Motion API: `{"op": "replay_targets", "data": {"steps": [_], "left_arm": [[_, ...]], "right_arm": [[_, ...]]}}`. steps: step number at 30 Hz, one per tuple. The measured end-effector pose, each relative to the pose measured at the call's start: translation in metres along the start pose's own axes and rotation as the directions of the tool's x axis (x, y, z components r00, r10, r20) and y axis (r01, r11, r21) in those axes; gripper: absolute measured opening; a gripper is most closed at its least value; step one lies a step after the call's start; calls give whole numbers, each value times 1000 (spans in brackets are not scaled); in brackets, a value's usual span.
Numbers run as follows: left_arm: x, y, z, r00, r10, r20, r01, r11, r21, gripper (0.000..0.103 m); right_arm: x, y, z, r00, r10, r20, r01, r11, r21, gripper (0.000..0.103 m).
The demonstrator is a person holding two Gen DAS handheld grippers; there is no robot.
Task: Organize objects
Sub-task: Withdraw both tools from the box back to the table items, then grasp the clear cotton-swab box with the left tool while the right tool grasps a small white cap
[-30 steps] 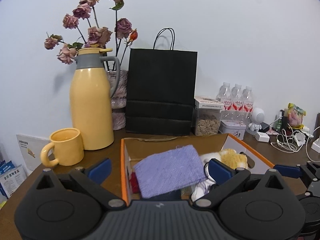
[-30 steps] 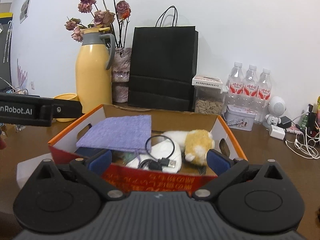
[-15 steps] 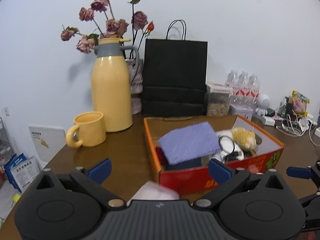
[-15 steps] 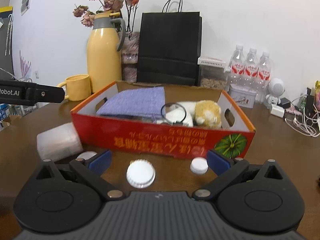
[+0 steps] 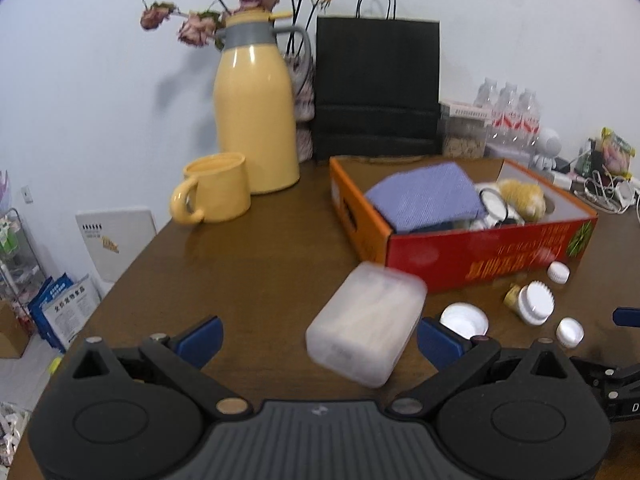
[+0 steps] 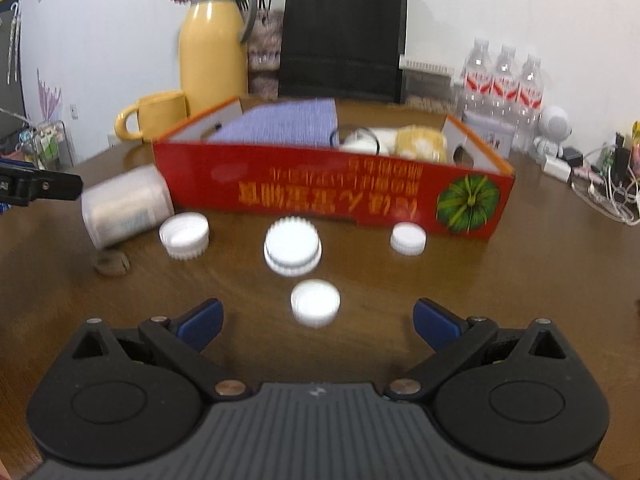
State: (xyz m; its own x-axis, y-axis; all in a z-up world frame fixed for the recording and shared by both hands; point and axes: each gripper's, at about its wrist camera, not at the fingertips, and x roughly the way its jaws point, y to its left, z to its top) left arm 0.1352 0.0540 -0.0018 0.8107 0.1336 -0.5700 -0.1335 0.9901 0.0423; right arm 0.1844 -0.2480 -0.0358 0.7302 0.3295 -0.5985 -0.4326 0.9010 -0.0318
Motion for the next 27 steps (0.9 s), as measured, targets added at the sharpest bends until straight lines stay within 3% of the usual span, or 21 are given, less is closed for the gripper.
{"op": "replay_targets", "data": {"steps": [7, 14, 22, 27], "left_arm": [[21, 2, -5, 998, -23, -58, 23, 1000, -2, 103], [45, -11, -1, 994, -66, -85, 69, 997, 29, 103], [80, -17, 0, 988, -37, -153, 41, 999, 19, 103], [84, -11, -2, 990, -35, -137, 34, 999, -10, 103]], "right_arm": [[14, -6, -3, 998, 6, -55, -3, 999, 47, 103], [20, -8, 1, 998, -1, -58, 4, 998, 57, 103], [25, -11, 4, 998, -11, -59, 15, 998, 67, 103], [25, -11, 4, 998, -10, -59, 14, 998, 67, 103]]}}
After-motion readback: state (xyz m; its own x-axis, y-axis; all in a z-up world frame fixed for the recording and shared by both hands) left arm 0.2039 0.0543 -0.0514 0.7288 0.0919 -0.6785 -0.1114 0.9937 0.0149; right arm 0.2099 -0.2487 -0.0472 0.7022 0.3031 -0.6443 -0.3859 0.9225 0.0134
